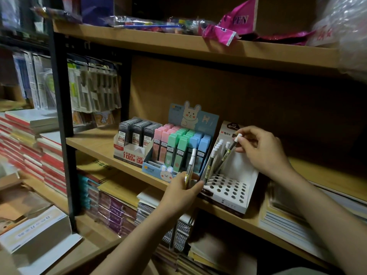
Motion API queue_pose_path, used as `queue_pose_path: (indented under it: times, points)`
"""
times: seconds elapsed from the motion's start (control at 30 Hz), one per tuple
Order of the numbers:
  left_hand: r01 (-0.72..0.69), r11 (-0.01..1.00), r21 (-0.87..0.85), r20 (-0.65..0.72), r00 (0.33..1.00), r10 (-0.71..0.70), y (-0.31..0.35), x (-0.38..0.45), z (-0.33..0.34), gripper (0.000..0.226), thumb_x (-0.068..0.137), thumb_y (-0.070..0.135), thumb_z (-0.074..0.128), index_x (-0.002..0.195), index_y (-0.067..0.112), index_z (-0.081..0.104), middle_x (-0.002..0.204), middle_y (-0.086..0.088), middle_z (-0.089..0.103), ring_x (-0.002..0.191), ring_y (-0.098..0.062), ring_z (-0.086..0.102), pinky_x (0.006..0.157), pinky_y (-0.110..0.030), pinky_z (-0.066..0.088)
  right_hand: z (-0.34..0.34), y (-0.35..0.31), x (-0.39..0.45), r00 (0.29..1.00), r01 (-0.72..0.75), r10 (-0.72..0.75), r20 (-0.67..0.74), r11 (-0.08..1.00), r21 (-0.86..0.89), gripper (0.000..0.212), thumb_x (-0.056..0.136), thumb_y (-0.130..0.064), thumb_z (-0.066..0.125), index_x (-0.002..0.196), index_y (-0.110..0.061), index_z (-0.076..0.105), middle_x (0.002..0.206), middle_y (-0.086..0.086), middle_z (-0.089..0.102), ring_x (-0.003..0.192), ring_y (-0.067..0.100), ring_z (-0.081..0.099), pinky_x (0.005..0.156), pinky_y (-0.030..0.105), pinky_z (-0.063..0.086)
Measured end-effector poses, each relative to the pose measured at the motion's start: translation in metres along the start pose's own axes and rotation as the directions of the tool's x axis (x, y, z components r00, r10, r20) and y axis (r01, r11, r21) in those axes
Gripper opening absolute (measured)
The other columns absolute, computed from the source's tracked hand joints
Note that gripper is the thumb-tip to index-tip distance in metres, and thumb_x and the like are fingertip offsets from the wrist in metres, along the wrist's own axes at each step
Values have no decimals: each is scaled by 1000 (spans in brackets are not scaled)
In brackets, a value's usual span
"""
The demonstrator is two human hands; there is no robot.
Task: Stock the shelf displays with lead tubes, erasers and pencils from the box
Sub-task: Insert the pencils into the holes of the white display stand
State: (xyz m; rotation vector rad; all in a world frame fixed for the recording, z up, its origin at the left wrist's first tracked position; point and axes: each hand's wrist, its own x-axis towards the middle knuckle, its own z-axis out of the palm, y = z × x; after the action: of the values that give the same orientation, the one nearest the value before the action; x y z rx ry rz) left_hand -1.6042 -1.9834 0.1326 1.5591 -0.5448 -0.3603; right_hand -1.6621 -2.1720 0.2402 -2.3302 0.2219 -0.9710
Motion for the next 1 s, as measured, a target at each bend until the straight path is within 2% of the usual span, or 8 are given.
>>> queue_pose_path:
  times: [0.17,0.3,0.43,0.57,0.73,0.8,0.9,1.0]
  points:
    - [-32,997,77,-57,998,36,-5,2,6,15,90,31,66,103,24,61,86,-2,66,72,-13,60,60,-28,48,-4,6,-3,999,-12,13,-31,1000,25,15,96,-15,58,107,-23,65,98,-6,67,73,-2,69,63,9,53]
    - [-54,992,111,-88,994,64,-7,4,7,16,90,31,67,102,23,62,95,-8,70,90,-22,67,82,-41,57,-4,6,-8,1000,19,-19,-6,999,26,15,95,-13,59,107,-20,66,97,-5,68,75,-1,69,65,10,54]
    - [-54,991,122,-112,991,68,-6,4,11,12,91,30,65,99,23,61,92,-5,69,87,-18,68,78,-38,59,1,2,-6,997,72,-74,-29,995,-68,18,96,-14,59,112,-18,67,99,-3,68,73,0,68,63,7,51]
    - [-52,992,118,-97,993,64,-3,4,9,10,94,29,60,97,19,61,87,-3,68,83,-19,66,76,-37,54,13,-5,2,989,145,-136,49,938,-314,23,95,-20,60,116,-18,68,104,-1,55,90,9,57,68,8,40]
    - [-7,993,-119,0,1000,7,6,3,-4,27,101,33,46,105,9,56,70,2,51,55,-10,46,50,-22,36,15,0,-10,975,213,-218,38,878,-430,29,95,-28,60,120,-18,68,94,-6,48,81,5,47,61,8,29]
    - [27,959,-283,78,997,-5,11,2,-14,27,103,29,42,114,10,55,62,7,44,48,-6,37,43,-18,29,16,2,-14,977,210,-197,75,872,-443,32,95,-32,57,123,-19,67,93,-4,49,77,7,48,59,12,33]
    - [87,884,-460,188,982,2,22,-1,-24,28,102,28,42,121,13,57,64,6,38,50,-6,30,42,-17,23,17,-3,-18,980,201,-178,92,858,-473,36,97,-36,53,126,-18,64,96,-2,50,75,8,50,58,14,36]
    - [150,844,-515,355,933,51,30,-7,-29,35,97,33,47,126,15,57,66,6,40,52,-7,31,43,-17,27,14,-22,-24,965,237,-262,-23,903,-358,37,97,-30,55,131,-17,61,96,-6,53,70,1,49,57,8,36]
